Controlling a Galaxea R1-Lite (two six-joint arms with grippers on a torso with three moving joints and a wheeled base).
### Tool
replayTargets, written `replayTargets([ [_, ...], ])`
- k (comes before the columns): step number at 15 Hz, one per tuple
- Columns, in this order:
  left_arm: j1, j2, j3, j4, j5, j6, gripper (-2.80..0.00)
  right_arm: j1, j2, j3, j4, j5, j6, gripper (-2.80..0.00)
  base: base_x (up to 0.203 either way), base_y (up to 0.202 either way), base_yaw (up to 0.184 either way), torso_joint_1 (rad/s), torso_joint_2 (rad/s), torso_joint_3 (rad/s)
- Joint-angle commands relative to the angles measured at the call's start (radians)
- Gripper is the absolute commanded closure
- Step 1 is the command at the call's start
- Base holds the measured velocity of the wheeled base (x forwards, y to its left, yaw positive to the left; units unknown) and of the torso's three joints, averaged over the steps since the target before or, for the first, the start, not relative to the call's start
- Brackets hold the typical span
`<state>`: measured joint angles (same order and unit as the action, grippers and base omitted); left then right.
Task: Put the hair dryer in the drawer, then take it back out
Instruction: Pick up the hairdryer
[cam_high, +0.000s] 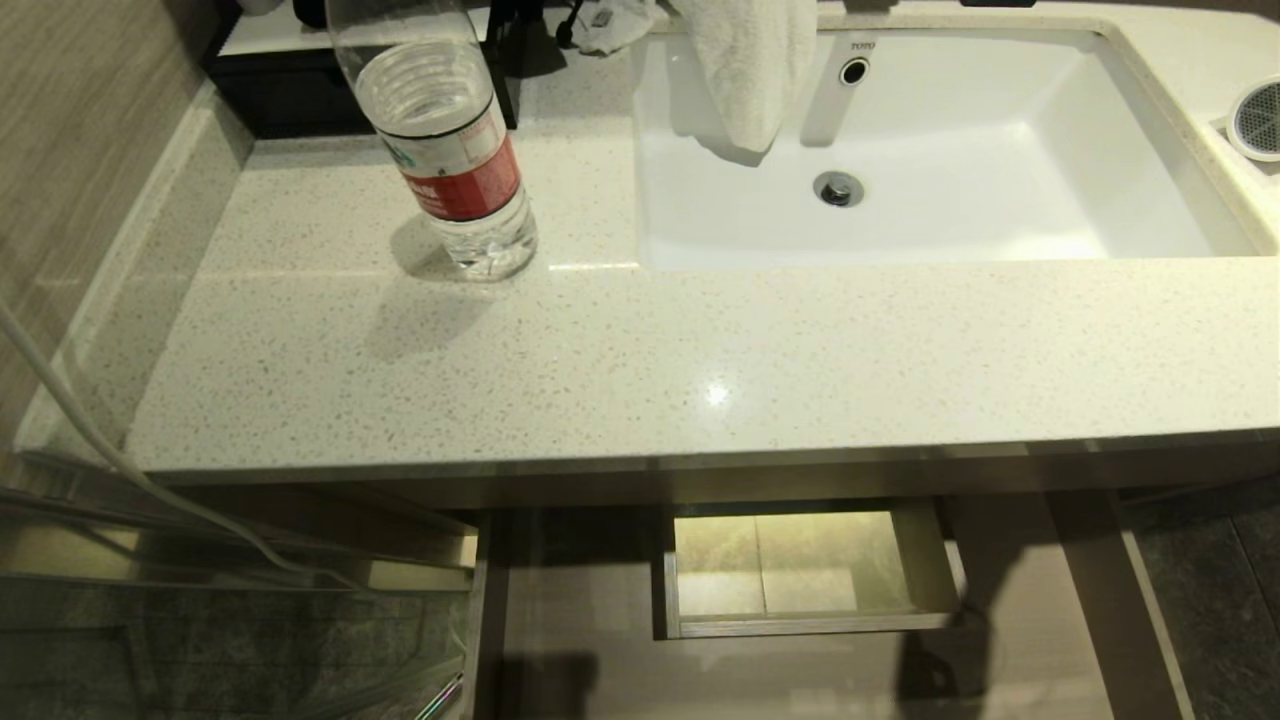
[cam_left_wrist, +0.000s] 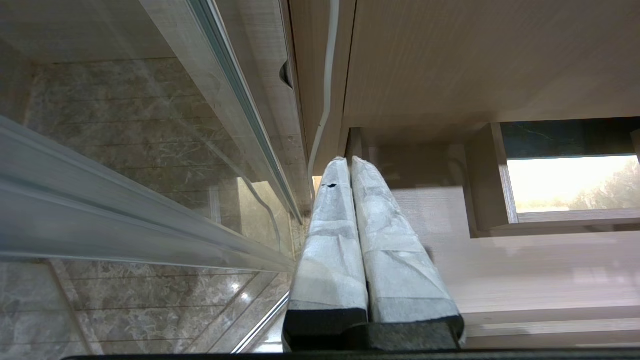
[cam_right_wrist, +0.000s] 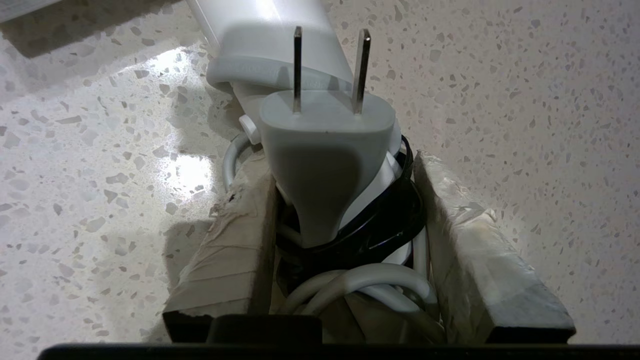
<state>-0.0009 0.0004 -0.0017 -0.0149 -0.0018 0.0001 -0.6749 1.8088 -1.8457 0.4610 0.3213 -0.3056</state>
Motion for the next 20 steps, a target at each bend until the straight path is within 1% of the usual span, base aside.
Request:
replayTargets([
  [1,0.001,0.001,0.0,0.0,0.0,0.0,0.0,0.001,-0.013,-0.002,0.047,0.008,-0.011,0.0,0.0,0.0,0.0,0.0,0.0,0.0],
  [5,-0.001,0.001,0.0,0.0,0.0,0.0,0.0,0.001,-0.089,0.01,0.092,0.011,-0.056,0.0,0.0,0.0,0.0,0.0,0.0,0.0],
  [7,0.0,0.001,0.0,0.0,0.0,0.0,0.0,0.01,-0.123,0.012,0.126,0.04,-0.062,0.0,0.0,0.0,0.0,0.0,0.0,0.0],
  [9,0.001,0.001,0.0,0.0,0.0,0.0,0.0,0.017,-0.157,0.031,0.128,0.057,-0.065,0.0,0.0,0.0,0.0,0.0,0.0,0.0],
  [12,-0.001,0.001,0.0,0.0,0.0,0.0,0.0,0.02,-0.191,0.033,0.138,0.056,-0.071,0.0,0.0,0.0,0.0,0.0,0.0,0.0],
  [16,-0.001,0.001,0.0,0.0,0.0,0.0,0.0,0.02,-0.238,0.03,0.189,0.058,-0.076,0.0,0.0,0.0,0.0,0.0,0.0,0.0],
  [20,0.001,0.001,0.0,0.0,0.0,0.0,0.0,0.018,-0.3,0.043,0.226,0.056,-0.111,0.0,0.0,0.0,0.0,0.0,0.0,0.0],
])
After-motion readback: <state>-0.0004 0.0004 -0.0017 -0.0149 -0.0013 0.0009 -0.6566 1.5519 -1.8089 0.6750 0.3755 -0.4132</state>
